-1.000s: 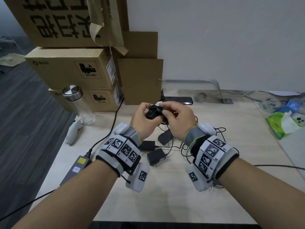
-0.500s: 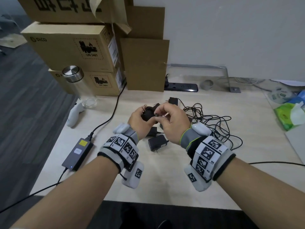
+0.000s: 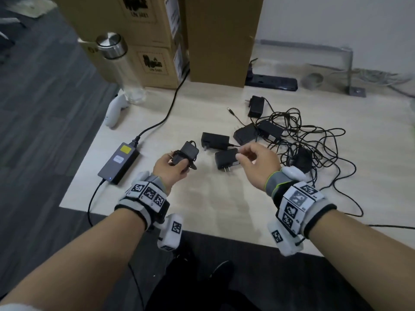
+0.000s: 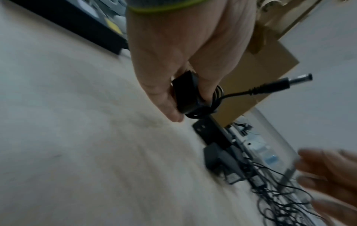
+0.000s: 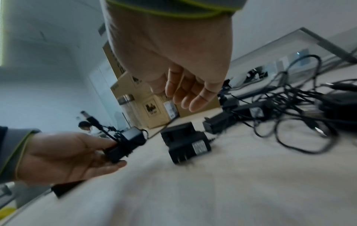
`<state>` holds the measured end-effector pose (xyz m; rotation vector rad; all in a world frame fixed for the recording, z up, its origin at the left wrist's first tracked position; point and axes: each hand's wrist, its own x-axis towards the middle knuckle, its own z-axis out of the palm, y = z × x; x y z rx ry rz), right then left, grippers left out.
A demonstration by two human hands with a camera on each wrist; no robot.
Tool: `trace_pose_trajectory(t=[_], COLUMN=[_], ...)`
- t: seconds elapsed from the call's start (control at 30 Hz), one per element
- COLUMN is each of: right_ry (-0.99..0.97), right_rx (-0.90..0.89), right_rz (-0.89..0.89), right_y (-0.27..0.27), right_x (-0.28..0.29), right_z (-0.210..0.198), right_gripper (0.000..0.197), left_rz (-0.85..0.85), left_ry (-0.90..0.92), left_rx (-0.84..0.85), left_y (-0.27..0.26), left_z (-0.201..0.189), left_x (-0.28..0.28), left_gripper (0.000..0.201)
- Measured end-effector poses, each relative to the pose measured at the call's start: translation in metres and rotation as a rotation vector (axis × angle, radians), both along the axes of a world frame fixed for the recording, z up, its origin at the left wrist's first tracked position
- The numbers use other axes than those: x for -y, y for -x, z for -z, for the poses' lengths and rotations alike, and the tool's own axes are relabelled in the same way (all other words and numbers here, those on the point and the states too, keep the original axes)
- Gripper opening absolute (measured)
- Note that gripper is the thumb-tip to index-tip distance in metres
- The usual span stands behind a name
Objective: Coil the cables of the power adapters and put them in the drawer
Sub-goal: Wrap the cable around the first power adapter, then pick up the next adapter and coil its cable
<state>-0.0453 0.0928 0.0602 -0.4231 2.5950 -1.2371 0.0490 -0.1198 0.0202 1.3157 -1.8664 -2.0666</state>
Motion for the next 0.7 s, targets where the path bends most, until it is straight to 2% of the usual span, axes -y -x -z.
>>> trace_pose_trajectory(t=[0.23, 0.33, 0.43, 0.57, 0.7], right_ry=[-0.25, -0.292, -0.302, -0.329, -0.333], right_rx=[0.08, 0.097, 0.104, 0.112, 0.13], right_rz=[-0.079, -0.084, -0.064, -0.046, -0.036], right_y=[-0.013, -0.017, -0.017, -0.014, -0.01], right_x=[-0.02, -0.021, -0.021, -0.019, -0.017], right_z=[0.034, 0.042, 0.048, 0.052, 0.05], right_gripper=[0.003, 0.007, 0.009, 0.011, 0.013], left_rz=[-0.165, -0.156, -0.187, -0.182, -0.141], left_ry=[0.099, 0.157, 0.129, 0.182, 0.303], left_rx=[0.155, 0.181, 0.186, 0.221, 0.29], left_y=[-0.006, -0.001, 0.006, 0.006, -0.002], left_z=[0.026, 0.028, 0.035, 0.034, 0.028], left_x=[0.008, 0.006, 0.005, 0.004, 0.006], left_gripper=[0.046, 0.037, 0.044, 0.051, 0.063])
